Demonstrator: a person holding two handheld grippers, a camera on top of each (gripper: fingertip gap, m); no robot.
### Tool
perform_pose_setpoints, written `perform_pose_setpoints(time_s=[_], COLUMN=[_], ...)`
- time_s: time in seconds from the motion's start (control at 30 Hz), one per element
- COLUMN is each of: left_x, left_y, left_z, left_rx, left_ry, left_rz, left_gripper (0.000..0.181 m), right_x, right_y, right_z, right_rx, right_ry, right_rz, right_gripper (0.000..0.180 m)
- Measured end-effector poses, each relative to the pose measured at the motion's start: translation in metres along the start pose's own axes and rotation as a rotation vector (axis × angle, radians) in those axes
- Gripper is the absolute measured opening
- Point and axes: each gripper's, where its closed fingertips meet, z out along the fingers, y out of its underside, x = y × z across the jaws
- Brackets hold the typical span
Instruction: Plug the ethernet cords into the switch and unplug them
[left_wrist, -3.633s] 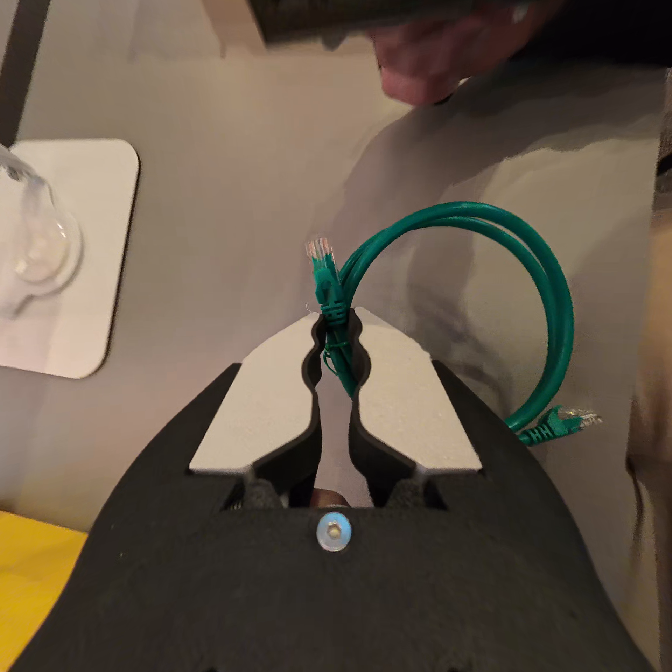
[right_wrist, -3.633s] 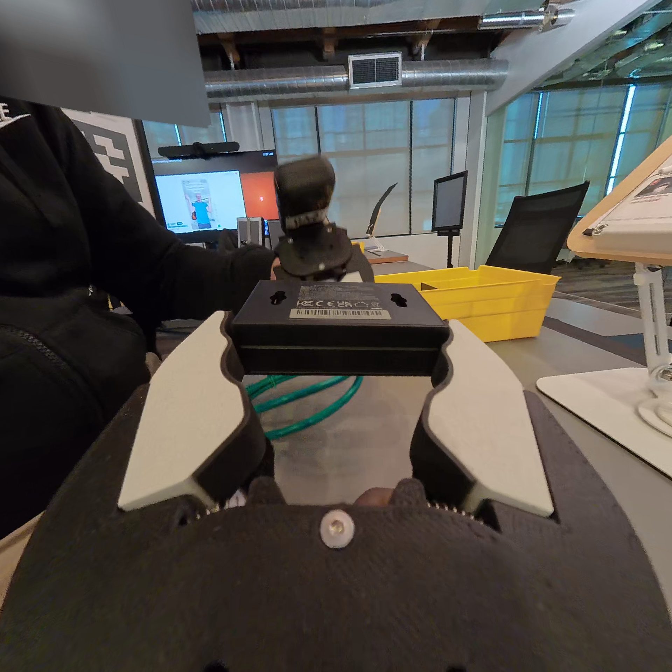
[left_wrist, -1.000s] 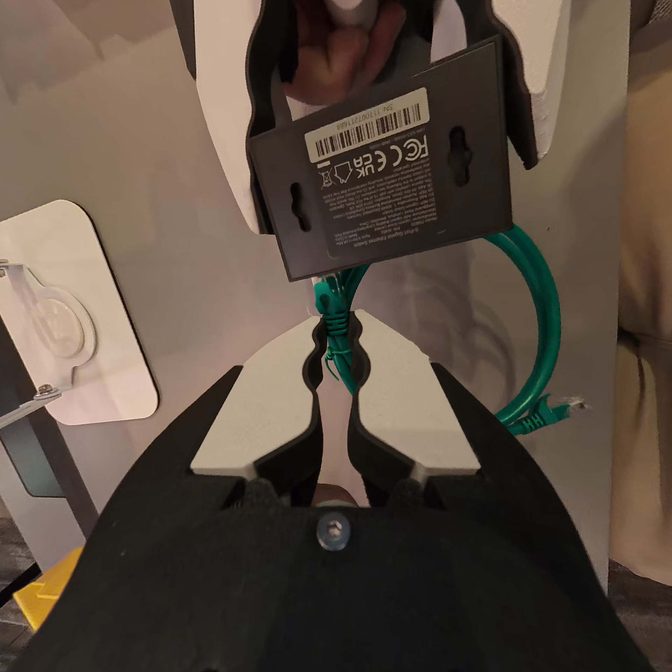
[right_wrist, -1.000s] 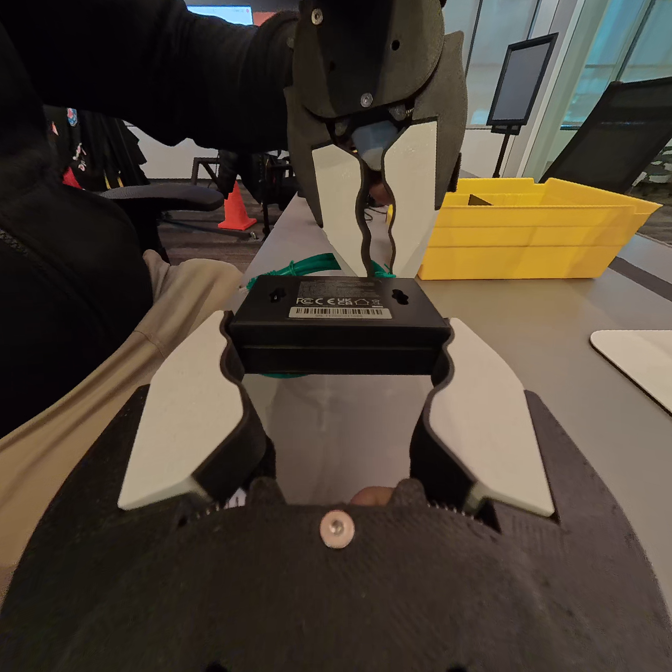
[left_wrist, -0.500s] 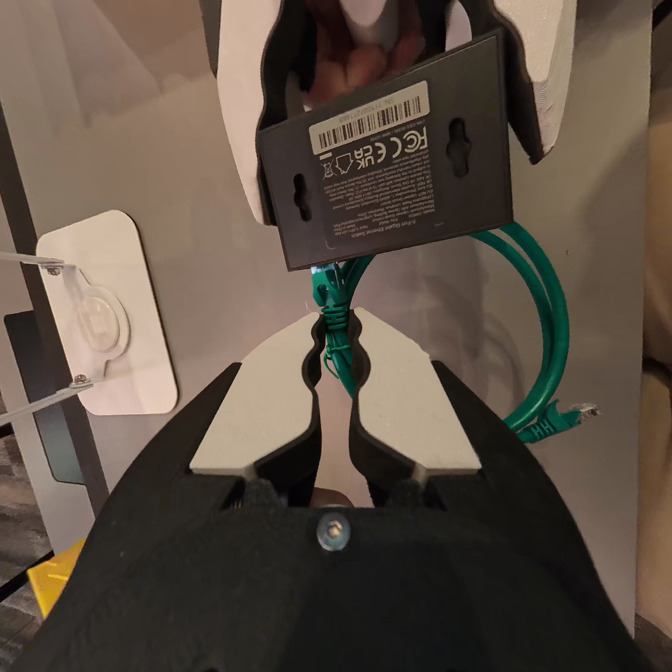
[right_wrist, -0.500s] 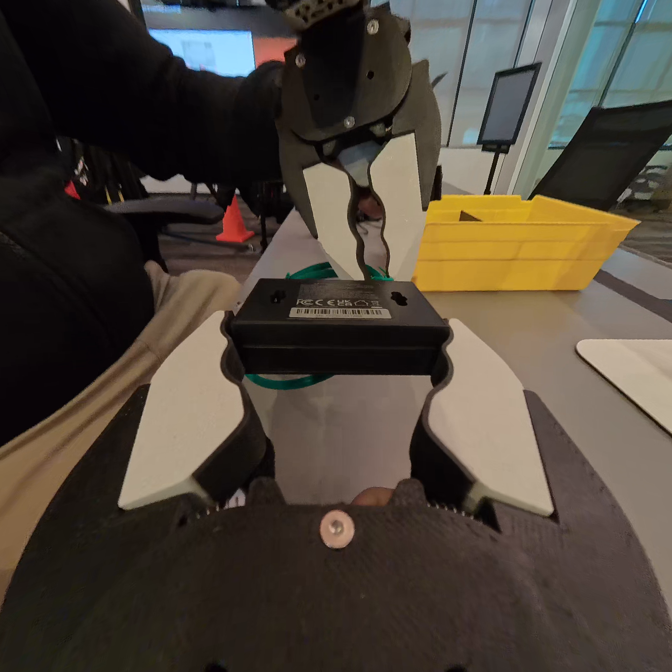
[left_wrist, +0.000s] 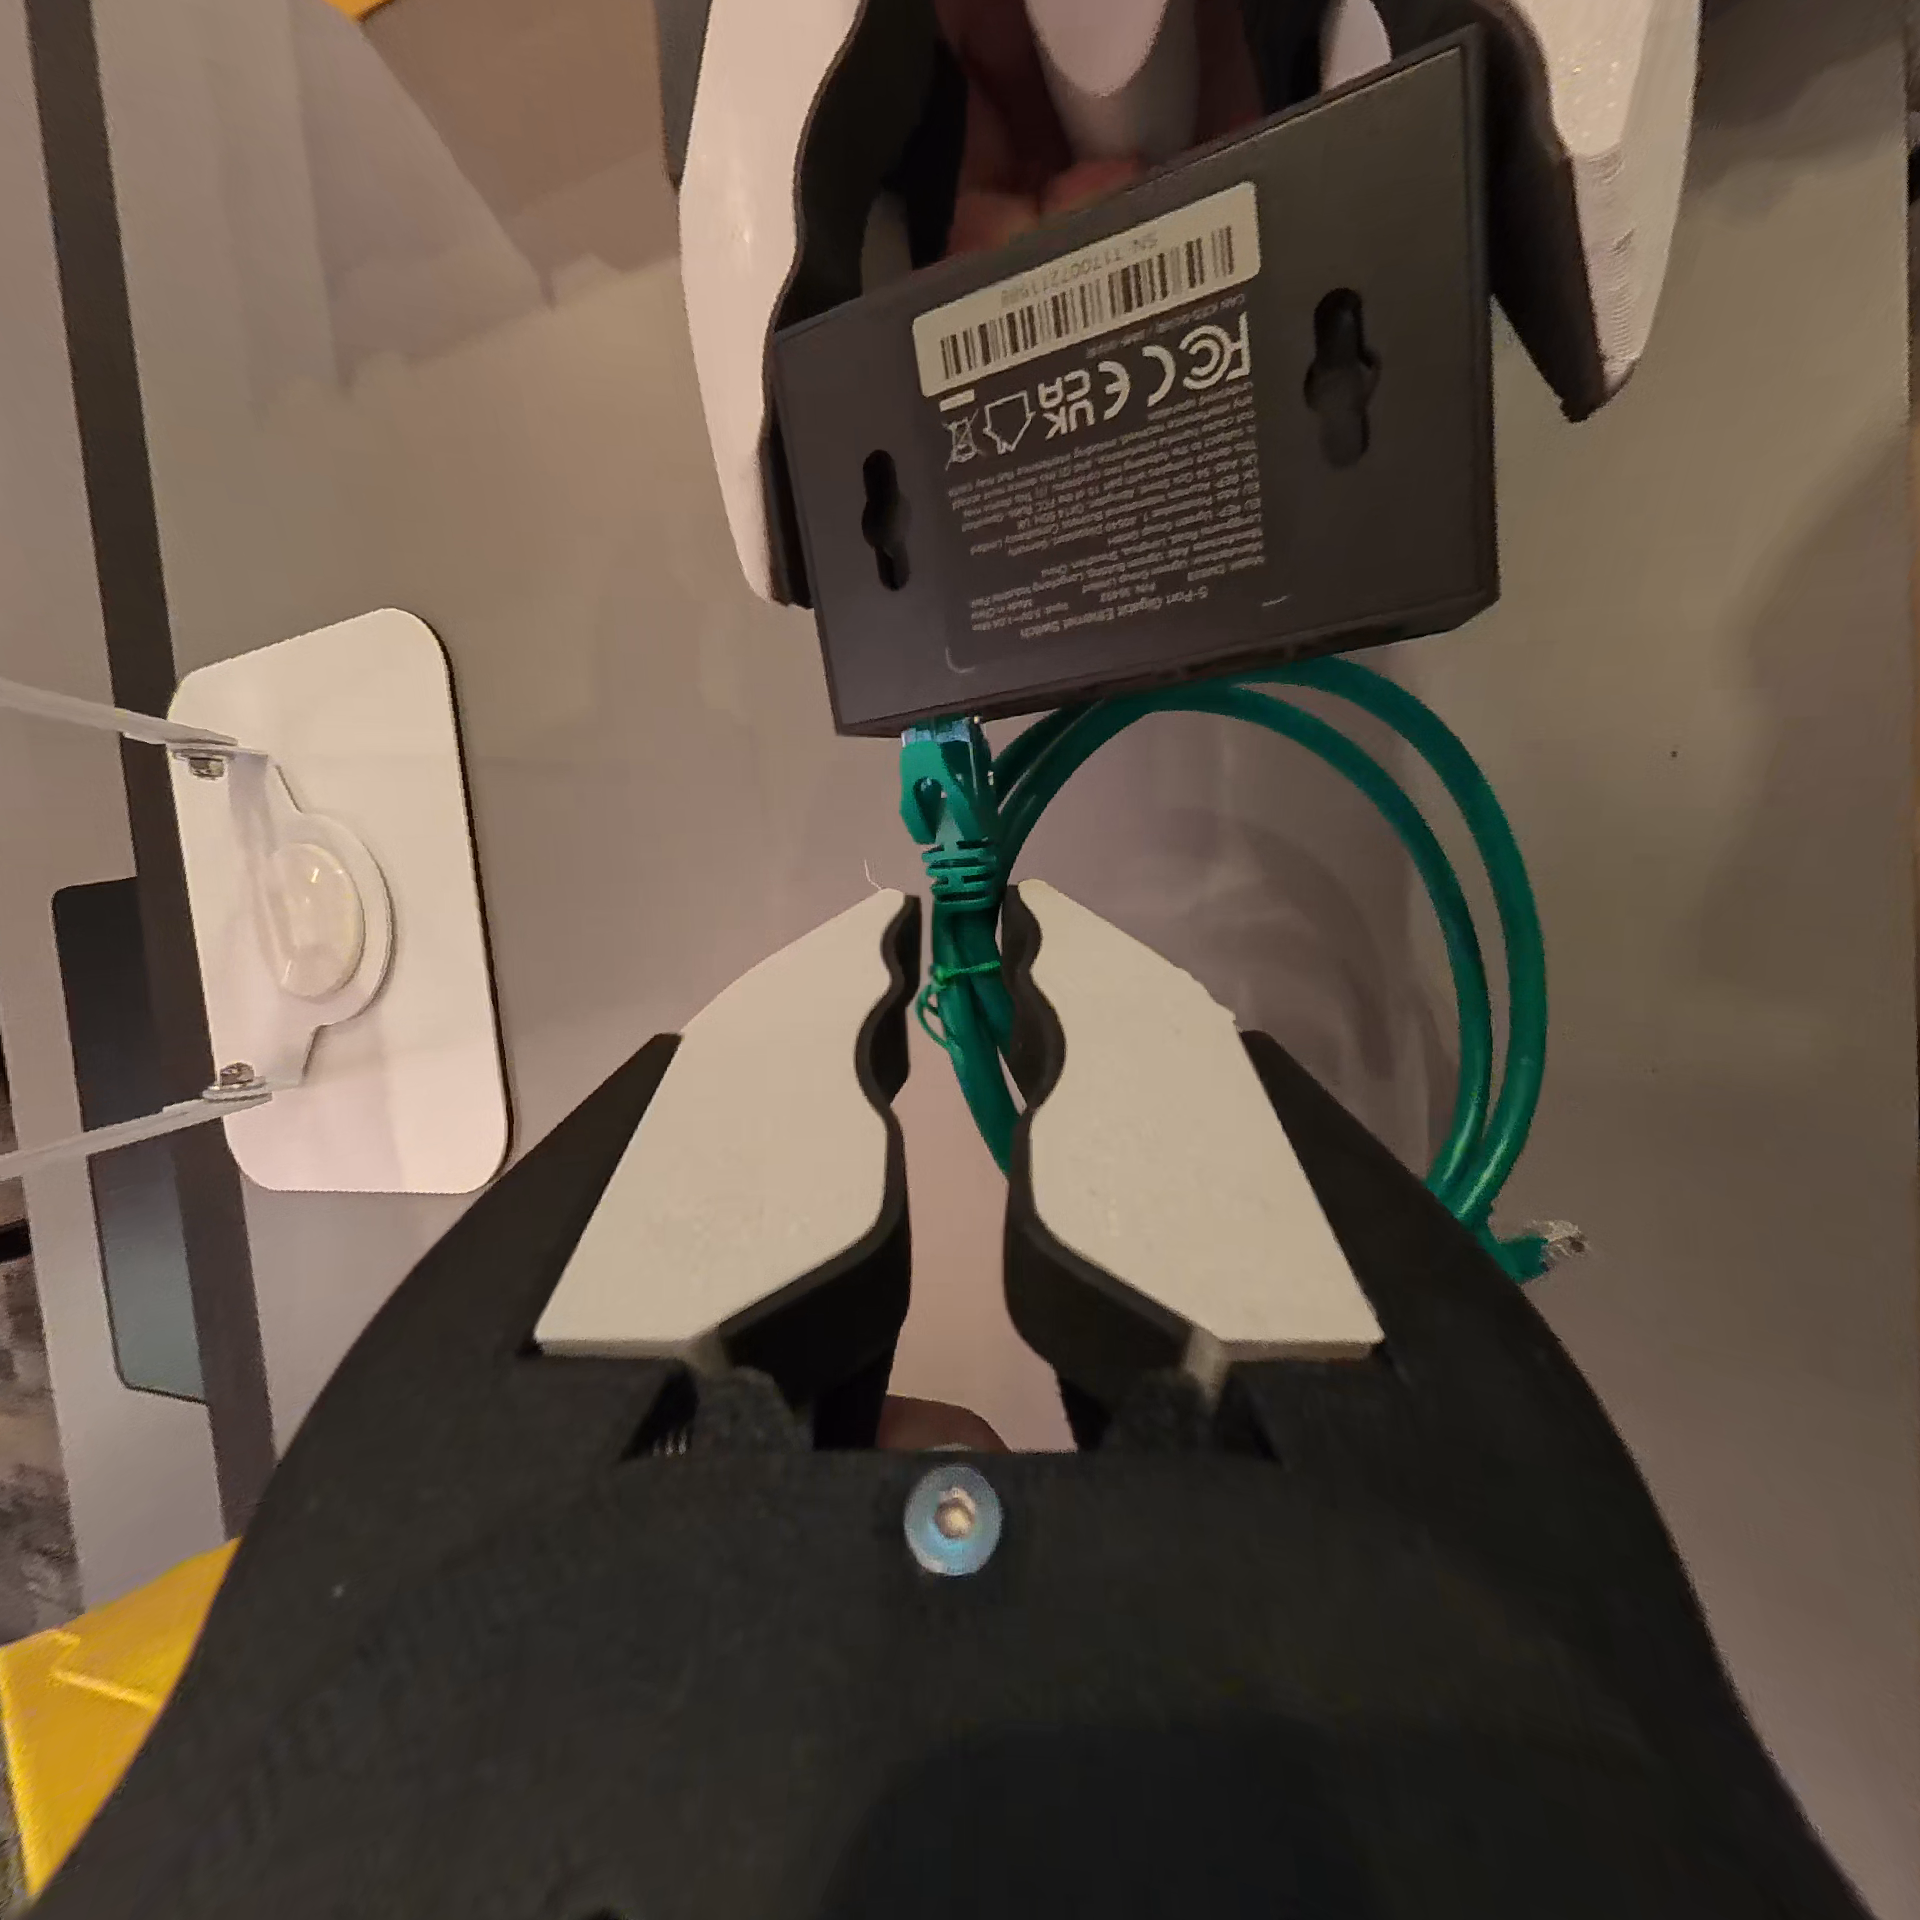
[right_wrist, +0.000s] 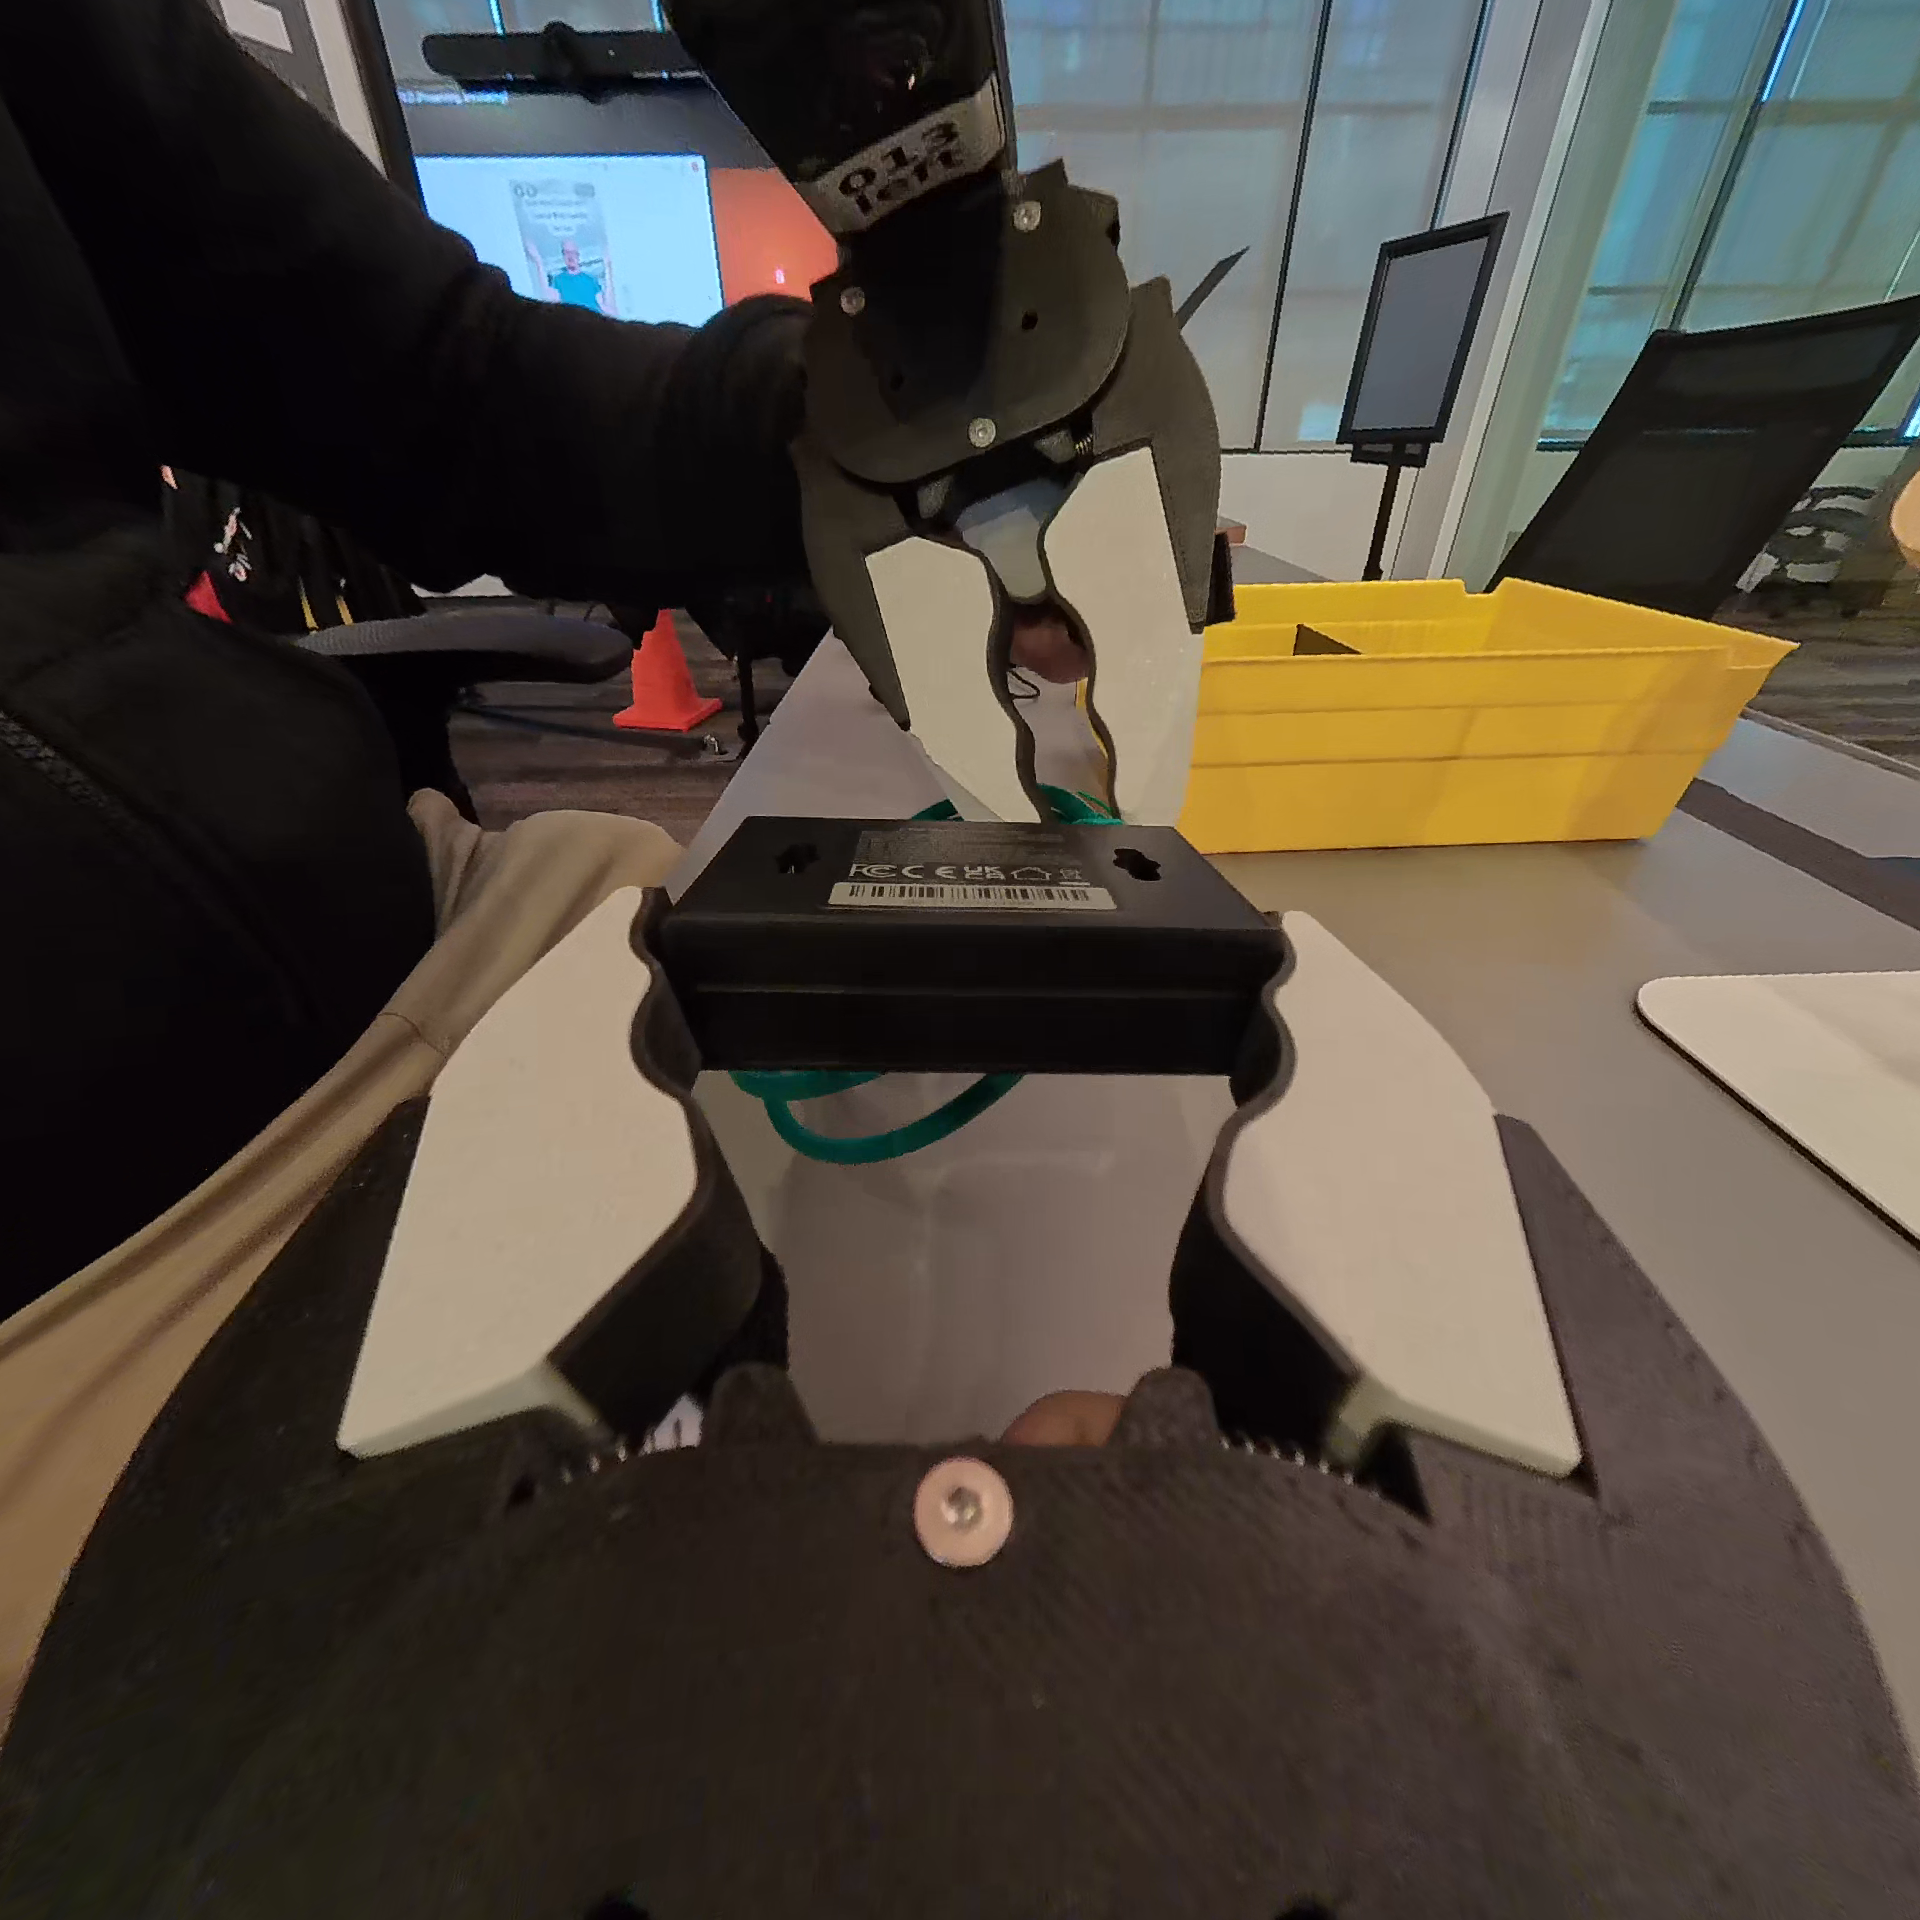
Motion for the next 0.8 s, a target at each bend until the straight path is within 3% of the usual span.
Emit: perform_pose_setpoints(time_s=[0.1, 0.33, 0.63, 0.8], left_x=[-0.009, -0.019, -0.032, -0.001], left_y=[0.0, -0.003, 0.038, 0.043], left_z=[-0.003, -0.021, -0.056, -0.044], left_rx=[0.022, 0.106, 0.125, 0.167], left_ry=[-0.065, -0.135, -0.236, -0.172], left_rz=[-0.026, -0.089, -0.222, -0.284], left_gripper=[0.034, 0.045, 0.038, 0.035], right_x=[0.0, 0.002, 0.005, 0.003], right_y=[-0.002, -0.01, -0.012, -0.011], right_z=[0.0, -0.005, -0.008, -0.006], right_rx=[0.011, 0.067, 0.081, 0.078], right_ry=[-0.002, 0.002, 0.01, 0.002], right_rz=[0.003, 0.022, 0.032, 0.032], right_gripper=[0.103, 0.102, 0.102, 0.102])
